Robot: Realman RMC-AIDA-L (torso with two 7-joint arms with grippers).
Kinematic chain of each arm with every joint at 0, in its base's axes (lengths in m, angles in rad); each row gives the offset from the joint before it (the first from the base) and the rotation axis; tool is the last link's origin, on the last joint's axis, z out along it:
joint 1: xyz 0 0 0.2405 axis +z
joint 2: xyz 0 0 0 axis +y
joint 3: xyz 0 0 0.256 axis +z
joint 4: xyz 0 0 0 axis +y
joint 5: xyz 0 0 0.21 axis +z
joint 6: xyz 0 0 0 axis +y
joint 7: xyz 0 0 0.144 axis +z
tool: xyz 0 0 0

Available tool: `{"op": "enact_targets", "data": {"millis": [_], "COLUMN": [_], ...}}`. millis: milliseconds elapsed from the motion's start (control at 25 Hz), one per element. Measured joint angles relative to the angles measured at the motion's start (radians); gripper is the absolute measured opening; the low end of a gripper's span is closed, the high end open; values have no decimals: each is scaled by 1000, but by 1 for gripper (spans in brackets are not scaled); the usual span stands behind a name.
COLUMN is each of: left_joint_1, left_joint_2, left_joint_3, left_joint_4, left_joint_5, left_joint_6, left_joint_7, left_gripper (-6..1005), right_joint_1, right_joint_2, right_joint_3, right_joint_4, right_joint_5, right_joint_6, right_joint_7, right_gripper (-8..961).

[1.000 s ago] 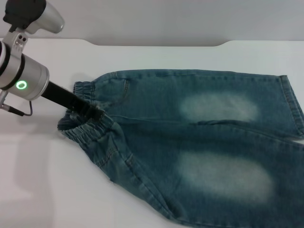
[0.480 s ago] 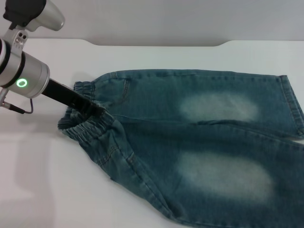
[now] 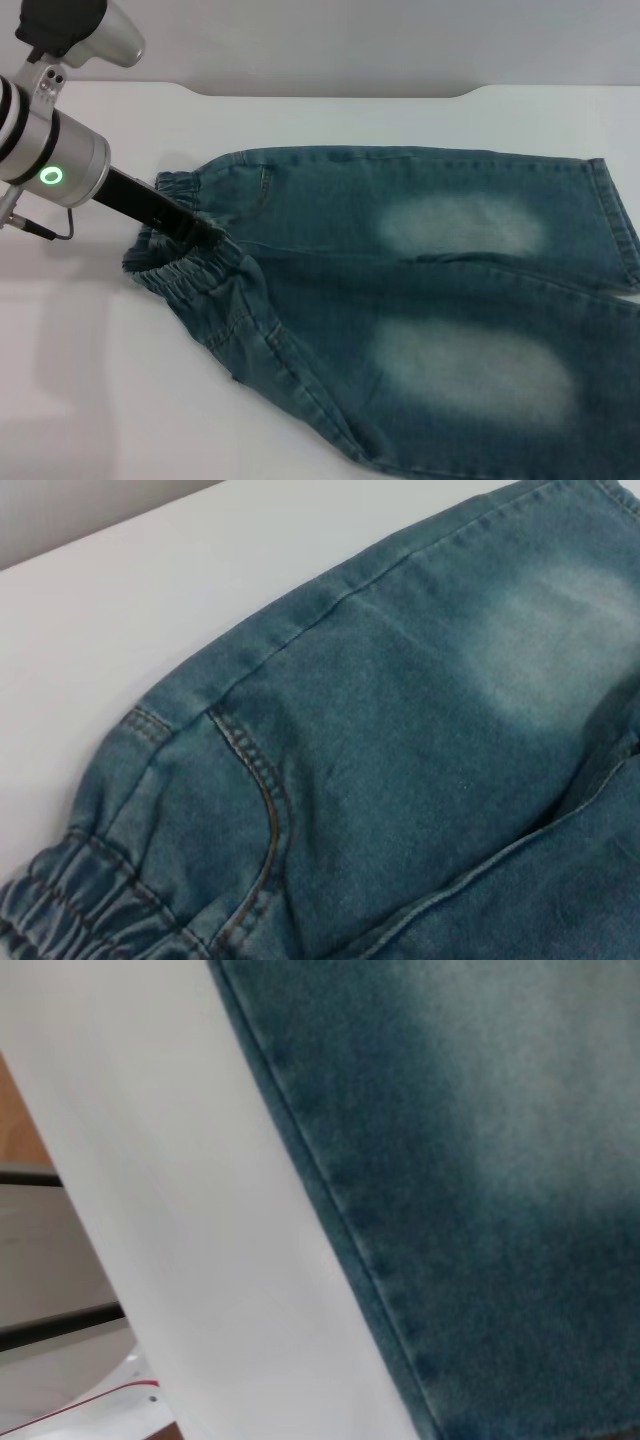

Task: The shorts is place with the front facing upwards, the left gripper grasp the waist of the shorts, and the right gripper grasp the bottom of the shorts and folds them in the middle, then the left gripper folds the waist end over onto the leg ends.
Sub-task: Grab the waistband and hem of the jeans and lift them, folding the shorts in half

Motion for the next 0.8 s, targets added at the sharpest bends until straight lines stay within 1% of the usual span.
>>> {"op": "enact_targets", "data": {"millis": [200,800], "left_joint_1": [-2,-2], "left_joint_2": [0,-1], "left_joint_3": [7,9], "left_joint_4": [0,0], "left_joint_5": [0,-1], "left_joint_6": [0,4], "left_joint_7": [-1,-3], "left_gripper": [33,33], "right_joint_1": [6,11], "right_joint_2": [2,5], "right_joint_3": [-14,-26], "right_joint_4": [31,34], "right_joint_5": [0,3], "right_joint_6": [17,22], "right_joint_7": [0,0], "right_gripper": [555,555]}}
